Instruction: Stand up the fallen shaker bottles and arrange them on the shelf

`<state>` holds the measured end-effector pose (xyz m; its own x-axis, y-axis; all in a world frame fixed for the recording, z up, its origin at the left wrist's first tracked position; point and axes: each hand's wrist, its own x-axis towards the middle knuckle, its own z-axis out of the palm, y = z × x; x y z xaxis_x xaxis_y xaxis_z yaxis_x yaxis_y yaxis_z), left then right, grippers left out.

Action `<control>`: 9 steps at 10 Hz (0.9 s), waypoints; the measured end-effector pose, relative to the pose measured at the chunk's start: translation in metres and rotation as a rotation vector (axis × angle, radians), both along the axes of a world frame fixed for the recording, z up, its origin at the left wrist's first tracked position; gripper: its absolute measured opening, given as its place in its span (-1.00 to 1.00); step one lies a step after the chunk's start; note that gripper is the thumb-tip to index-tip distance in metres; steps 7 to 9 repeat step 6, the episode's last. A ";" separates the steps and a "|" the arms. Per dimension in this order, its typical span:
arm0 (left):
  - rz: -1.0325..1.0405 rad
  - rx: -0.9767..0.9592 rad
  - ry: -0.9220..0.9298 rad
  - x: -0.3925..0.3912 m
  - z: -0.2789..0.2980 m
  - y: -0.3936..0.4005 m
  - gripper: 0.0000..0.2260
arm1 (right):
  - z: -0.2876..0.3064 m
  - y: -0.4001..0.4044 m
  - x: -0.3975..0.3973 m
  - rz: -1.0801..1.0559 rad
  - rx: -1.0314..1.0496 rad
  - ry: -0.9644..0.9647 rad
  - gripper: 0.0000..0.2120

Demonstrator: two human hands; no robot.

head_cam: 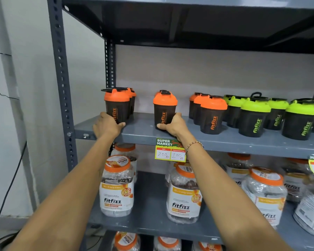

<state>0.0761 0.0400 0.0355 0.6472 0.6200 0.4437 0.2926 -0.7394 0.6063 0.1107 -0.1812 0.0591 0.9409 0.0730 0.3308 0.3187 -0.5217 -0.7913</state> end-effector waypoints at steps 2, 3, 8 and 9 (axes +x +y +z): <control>0.000 -0.002 0.002 -0.001 0.001 -0.002 -0.36 | 0.000 0.000 0.000 -0.002 -0.012 0.005 -0.31; -0.003 -0.023 0.001 -0.003 0.003 -0.002 -0.34 | 0.002 -0.001 -0.004 -0.005 -0.044 0.008 -0.29; -0.097 0.031 -0.705 -0.034 -0.015 -0.041 -0.61 | -0.041 -0.033 -0.102 -0.276 0.211 -0.844 -0.79; -0.097 0.031 -0.705 -0.034 -0.015 -0.041 -0.61 | -0.041 -0.033 -0.102 -0.276 0.211 -0.844 -0.79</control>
